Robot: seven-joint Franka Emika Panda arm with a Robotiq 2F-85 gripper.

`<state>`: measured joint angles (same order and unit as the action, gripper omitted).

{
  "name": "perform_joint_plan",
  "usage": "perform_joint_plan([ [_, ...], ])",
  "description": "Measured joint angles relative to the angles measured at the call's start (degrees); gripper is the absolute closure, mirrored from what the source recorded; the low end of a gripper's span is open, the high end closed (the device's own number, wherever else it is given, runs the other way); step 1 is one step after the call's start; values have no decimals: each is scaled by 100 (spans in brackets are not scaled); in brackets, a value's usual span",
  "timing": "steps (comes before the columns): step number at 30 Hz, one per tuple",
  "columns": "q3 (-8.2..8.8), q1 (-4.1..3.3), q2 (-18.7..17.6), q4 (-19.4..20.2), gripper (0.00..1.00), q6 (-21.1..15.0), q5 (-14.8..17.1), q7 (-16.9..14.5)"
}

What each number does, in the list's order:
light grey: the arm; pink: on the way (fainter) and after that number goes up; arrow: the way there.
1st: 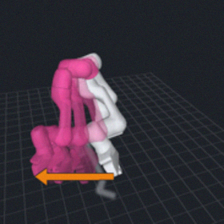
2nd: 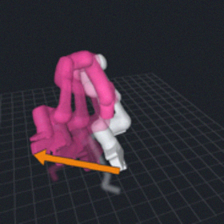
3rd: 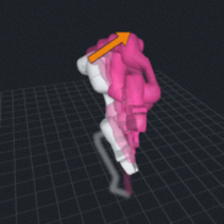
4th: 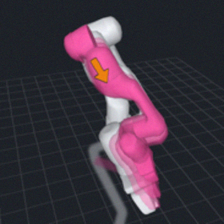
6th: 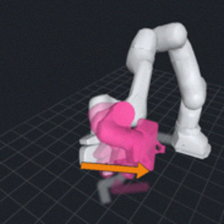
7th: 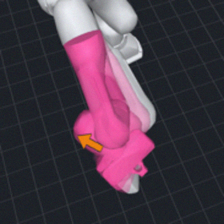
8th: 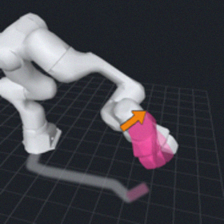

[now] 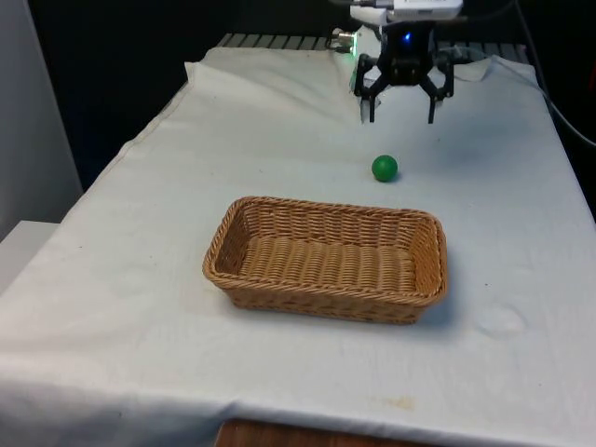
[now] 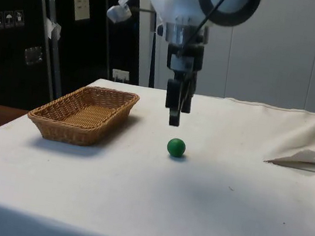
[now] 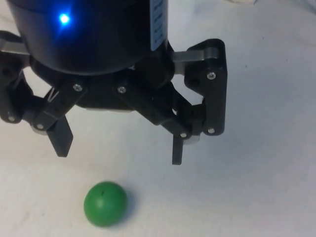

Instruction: Pick up the ball and place it into the basket.

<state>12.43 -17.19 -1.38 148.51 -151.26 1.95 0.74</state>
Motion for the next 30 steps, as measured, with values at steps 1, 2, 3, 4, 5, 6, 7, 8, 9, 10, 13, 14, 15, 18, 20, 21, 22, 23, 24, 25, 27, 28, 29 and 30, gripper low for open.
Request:
perform_joint_plan([
  [1, 0, 0, -69, -17, 0, -57, 0, -11],
  [2, 0, 0, -143, -34, 0, -115, 0, -23],
  [3, 0, 0, -212, -52, 0, -172, 0, -29],
  [4, 0, 0, -281, -69, 0, -223, 0, -34],
  [5, 0, 0, -281, -69, 0, -223, 0, -34],
  [6, 0, 0, -355, -86, 0, -281, 0, -46],
  [7, 0, 0, -504, -126, 0, -395, 0, -57],
  [8, -6, -6, -579, -143, 0, -447, 0, -63],
  [9, -6, -6, -647, -160, 0, -504, 0, -69],
  [10, -6, -6, -722, -172, 0, -567, 0, -74],
  [13, -17, -6, -917, -206, 0, -733, 0, -80],
  [14, -17, -6, -980, -212, 0, -779, 0, -86],
  [15, -23, -6, -1037, -223, 0, -825, 0, -92],
  [18, -29, -6, -1197, -229, 0, -963, 0, -103],
  [20, -40, -6, -1306, -241, 0, -1054, 0, -115],
  [21, -40, -6, -1364, -246, 0, -1094, 0, -115],
  [22, -40, -6, -1364, -246, 0, -1094, 0, -115],
  [23, -52, -6, -1478, -269, 0, -1175, 0, -126],
  [24, -52, -6, -1478, -269, 0, -1175, 0, -126],
  [25, -57, -6, -1536, -281, 0, -1209, 0, -138],
  [27, -63, -6, -1627, -304, 0, -1266, 0, -155],
  [28, -63, -6, -1696, -321, 0, -1318, 0, -172],
  [29, -63, -6, -1725, -327, 0, -1335, 0, -183],
  [30, -63, -6, -1725, -327, 0, -1335, 0, -183],
])
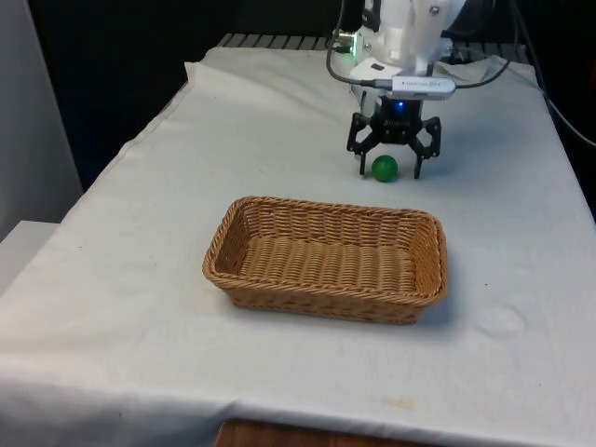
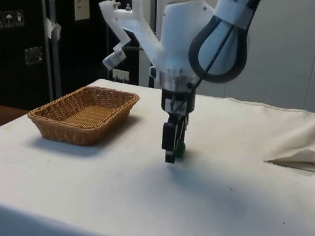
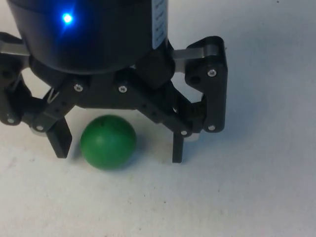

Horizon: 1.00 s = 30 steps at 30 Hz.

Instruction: Pick up the ball and place it into the basket.

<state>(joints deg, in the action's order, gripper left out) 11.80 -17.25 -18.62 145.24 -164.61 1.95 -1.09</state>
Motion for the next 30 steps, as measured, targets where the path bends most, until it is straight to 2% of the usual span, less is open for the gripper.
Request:
perform_joint_plan([
  [3, 0, 0, -40, -6, 0, -63, 0, -40],
  [9, 11, 11, -40, -6, 33, -80, 0, -115],
  [10, 11, 6, -34, -6, 33, -86, 0, -120],
  [13, 6, 6, -17, -6, 52, -86, 0, -126],
  [19, 17, 11, -46, 0, 74, -97, 0, -155],
  [20, 17, 11, -46, 0, 74, -97, 0, -155],
  [22, 17, 17, -46, 0, 92, -109, 0, -172],
  [30, 17, 17, 172, 46, 92, -92, 0, -338],
])
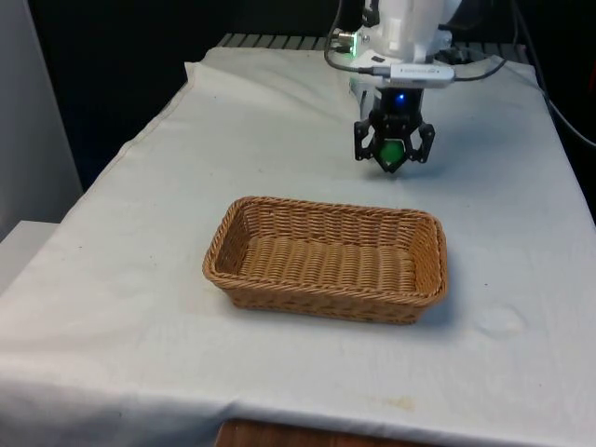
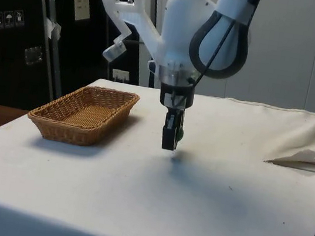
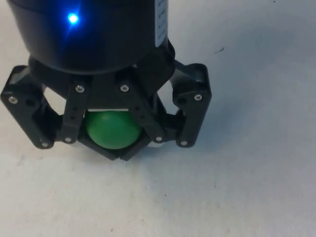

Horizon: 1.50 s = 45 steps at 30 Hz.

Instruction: Pick up the ball and place it into the basket.

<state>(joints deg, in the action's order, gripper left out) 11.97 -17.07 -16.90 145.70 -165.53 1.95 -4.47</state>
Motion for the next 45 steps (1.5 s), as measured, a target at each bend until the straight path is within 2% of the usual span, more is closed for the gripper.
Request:
perform_joint_plan([
  [8, 0, 17, 281, 69, 92, 86, 0, -178],
  [15, 74, 40, 602, 86, 92, 304, 0, -453],
  [23, 223, 52, 1014, 92, 92, 607, 0, -796],
  [30, 435, 52, 1501, 52, 92, 1014, 0, -1146],
  [35, 481, 52, 1587, -52, 92, 1163, 0, -1197],
  [40, 487, 52, 1478, -516, 92, 1507, 29, -1203],
  [45, 487, 52, 1358, -796, 92, 1627, 143, -1266],
])
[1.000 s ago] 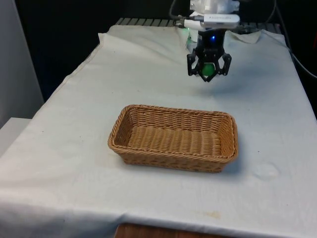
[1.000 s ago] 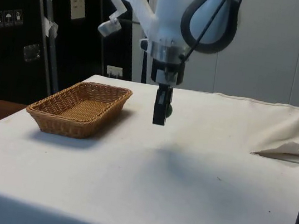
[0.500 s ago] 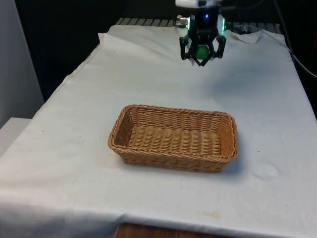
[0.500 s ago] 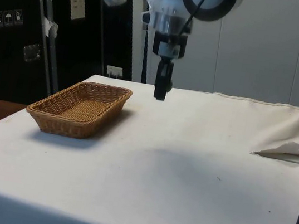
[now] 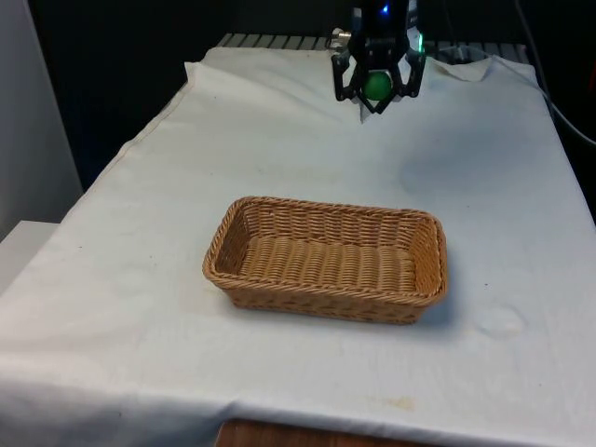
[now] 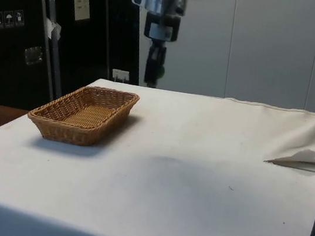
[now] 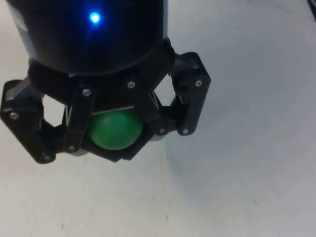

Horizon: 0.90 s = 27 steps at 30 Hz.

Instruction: Pick up the ball and place it into the basket.

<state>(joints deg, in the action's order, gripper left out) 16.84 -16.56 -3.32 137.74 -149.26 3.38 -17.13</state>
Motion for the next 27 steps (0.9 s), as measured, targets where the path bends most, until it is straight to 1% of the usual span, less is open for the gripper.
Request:
perform_joint_plan([
  [1, 0, 0, -63, -138, 92, 52, 80, -52],
  [3, 0, 0, -120, -281, 92, 120, 160, -109],
  [4, 0, 0, -120, -281, 92, 120, 160, -109],
  [8, 0, 0, -252, -567, 92, 269, 281, -172],
  [9, 0, 0, -315, -710, 92, 327, 344, -206],
  [11, 0, 0, -390, -859, 92, 384, 418, -241],
  [12, 0, 0, -390, -859, 92, 384, 418, -241],
  [15, 0, 0, -516, -1083, 92, 476, 527, -298],
  [16, 6, 0, -607, -1232, 92, 527, 619, -355],
  [19, 6, 0, -751, -1438, 92, 579, 756, -435],
  [22, 11, 0, -802, -1513, 92, 607, 796, -458],
  [25, 11, 6, -957, -1736, 92, 665, 917, -521],
  [27, 11, 6, -1134, -1954, 92, 705, 1026, -567],
])
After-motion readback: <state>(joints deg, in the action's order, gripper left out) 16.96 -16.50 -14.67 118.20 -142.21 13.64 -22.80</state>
